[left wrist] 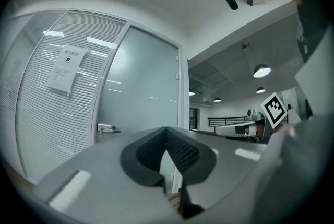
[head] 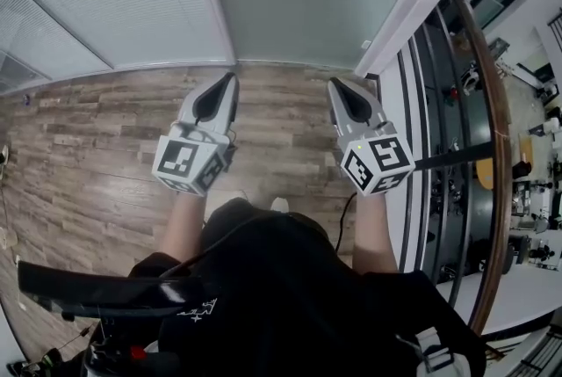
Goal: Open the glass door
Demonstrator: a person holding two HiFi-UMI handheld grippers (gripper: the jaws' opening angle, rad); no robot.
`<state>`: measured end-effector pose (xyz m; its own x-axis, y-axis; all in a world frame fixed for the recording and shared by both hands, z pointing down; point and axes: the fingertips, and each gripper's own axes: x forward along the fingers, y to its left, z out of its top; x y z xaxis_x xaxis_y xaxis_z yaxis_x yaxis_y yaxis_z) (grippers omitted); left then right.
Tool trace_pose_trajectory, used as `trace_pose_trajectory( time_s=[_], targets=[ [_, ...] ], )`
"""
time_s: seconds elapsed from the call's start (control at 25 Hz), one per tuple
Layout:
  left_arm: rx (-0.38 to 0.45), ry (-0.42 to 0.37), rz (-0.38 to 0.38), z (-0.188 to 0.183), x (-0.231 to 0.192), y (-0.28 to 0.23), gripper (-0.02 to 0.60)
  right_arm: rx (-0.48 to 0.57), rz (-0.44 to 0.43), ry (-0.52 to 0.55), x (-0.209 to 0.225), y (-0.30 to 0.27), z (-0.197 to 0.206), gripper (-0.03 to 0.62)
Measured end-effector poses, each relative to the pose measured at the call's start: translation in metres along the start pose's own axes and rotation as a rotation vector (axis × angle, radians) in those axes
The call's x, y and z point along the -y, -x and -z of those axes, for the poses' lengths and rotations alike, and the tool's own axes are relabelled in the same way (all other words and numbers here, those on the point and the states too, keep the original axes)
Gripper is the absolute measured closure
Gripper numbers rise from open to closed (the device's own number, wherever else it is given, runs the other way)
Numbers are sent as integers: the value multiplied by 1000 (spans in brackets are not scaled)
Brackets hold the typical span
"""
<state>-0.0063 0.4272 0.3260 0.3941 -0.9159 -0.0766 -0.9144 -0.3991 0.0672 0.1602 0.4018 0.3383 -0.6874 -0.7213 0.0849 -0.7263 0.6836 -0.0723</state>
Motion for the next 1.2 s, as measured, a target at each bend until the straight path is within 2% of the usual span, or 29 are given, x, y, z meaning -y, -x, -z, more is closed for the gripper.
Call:
trace_pose_trajectory(
  time_s=[0.24, 0.64, 1.2],
  targets=[
    [6, 10, -2, -5, 2, -4, 581, -4, -13, -18, 3, 0, 0, 592],
    [0, 8, 18, 3, 3, -15, 581, -28, -11, 16, 5, -4, 5, 592],
    [5, 28, 27, 4, -61, -53, 581, -52, -14, 33, 9, -76, -1, 591]
  ],
)
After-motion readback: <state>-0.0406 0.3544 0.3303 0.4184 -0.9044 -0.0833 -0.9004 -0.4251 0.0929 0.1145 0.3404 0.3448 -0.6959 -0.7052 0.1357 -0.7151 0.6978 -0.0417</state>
